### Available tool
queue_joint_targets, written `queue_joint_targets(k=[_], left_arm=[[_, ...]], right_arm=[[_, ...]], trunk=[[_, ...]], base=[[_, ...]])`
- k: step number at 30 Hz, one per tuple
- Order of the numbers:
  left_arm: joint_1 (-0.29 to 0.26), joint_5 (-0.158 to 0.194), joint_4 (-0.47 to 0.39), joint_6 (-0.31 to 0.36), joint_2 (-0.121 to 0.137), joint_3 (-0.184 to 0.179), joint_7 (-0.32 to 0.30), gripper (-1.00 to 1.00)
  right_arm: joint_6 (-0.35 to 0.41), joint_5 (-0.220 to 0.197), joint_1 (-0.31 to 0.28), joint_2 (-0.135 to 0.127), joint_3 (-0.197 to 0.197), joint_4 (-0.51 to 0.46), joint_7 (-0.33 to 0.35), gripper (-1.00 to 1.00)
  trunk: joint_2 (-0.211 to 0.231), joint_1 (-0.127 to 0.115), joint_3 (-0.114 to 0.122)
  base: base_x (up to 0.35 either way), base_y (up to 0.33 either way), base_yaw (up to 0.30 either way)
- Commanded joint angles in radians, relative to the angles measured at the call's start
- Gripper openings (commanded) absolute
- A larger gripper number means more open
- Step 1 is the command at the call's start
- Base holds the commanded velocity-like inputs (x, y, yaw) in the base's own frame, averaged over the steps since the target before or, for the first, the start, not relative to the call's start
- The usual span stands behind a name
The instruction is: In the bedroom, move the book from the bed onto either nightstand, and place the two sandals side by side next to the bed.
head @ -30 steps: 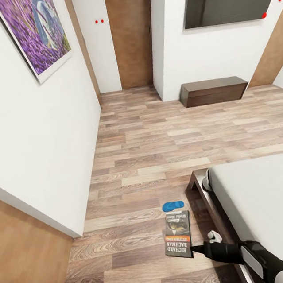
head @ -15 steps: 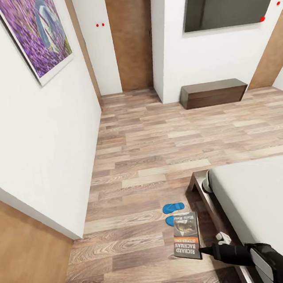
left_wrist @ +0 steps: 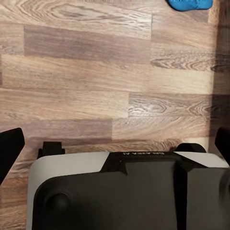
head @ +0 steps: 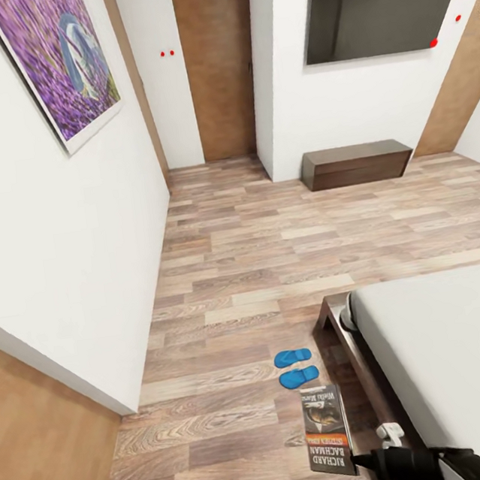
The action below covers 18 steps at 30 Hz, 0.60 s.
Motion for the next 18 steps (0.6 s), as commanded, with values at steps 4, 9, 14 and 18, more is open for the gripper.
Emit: queue_joint_targets(k=[4, 9, 14, 18], left_arm=[[-0.001, 0.007, 0.001, -0.003, -0.001, -0.005, -0.003, 1.0], [-0.001, 0.007, 0.002, -0.003, -0.008, -0.005, -0.003, 1.0], [-0.001, 0.007, 0.002, -0.003, -0.013, -0.005, -0.003, 1.0], [-0.001, 0.007, 0.002, -0.002, -0.015, -0.005, -0.003, 1.0]], right_arm=[[-0.031, -0.006, -0.001, 0.001, 0.003, 0.017, 0.002, -1.0], [-0.039, -0.007, -0.001, 0.002, 0.003, 0.021, 0.001, -1.0], [-0.04, -0.008, -0.001, 0.004, 0.003, 0.02, 0.001, -1.0], [-0.032, -0.008, -0.001, 0.005, -0.001, 0.017, 0.002, -1.0]], trunk=[[-0.002, 0.001, 0.005], [-0.002, 0.001, 0.013], [-0.002, 0.001, 0.021], [-0.002, 0.001, 0.028]], base=[[0.0, 0.0, -0.092], [0.0, 0.0, -0.093], [0.0, 0.0, -0.094], [0.0, 0.0, -0.093]])
